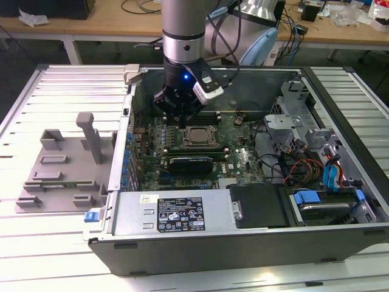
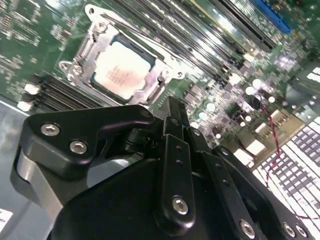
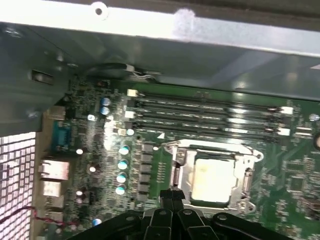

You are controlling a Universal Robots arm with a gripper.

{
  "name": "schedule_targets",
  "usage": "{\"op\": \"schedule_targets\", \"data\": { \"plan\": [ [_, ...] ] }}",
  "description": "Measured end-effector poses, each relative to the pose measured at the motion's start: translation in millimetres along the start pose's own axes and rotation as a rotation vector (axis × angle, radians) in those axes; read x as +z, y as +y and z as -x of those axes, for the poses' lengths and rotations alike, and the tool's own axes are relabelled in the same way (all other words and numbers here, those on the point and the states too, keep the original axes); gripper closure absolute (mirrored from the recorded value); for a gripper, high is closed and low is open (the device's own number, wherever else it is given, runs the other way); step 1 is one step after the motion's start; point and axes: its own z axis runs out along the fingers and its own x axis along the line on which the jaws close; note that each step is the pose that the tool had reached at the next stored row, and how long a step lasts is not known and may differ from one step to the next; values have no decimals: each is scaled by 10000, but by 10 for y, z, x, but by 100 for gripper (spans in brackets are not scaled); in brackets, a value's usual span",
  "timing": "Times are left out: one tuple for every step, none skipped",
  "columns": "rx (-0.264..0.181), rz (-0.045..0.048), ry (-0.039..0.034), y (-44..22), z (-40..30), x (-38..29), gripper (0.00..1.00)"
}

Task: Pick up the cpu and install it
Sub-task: 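Install the first cpu locking lever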

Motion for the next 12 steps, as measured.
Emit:
{"op": "schedule_targets", "data": {
  "plan": [
    [0, 0, 4, 0, 0, 0, 89],
    [-2, 59, -3, -2, 1, 2, 89],
    [-2, 363, -33, -24, -5, 2, 89],
    [-3, 491, -47, -35, -12, 3, 89],
    [0, 529, -54, -38, -19, 4, 89],
    [-3, 530, -55, -37, -21, 4, 89],
    [-6, 529, -54, -37, -30, 3, 89],
    [-18, 529, -54, -34, -68, 3, 89],
    [-25, 537, -58, -28, -123, 3, 89],
    [-28, 563, -62, -26, -142, 3, 89],
    [-31, 594, -68, -25, -154, 3, 89],
    [-33, 645, -77, -24, -164, 3, 89]
  ]
}}
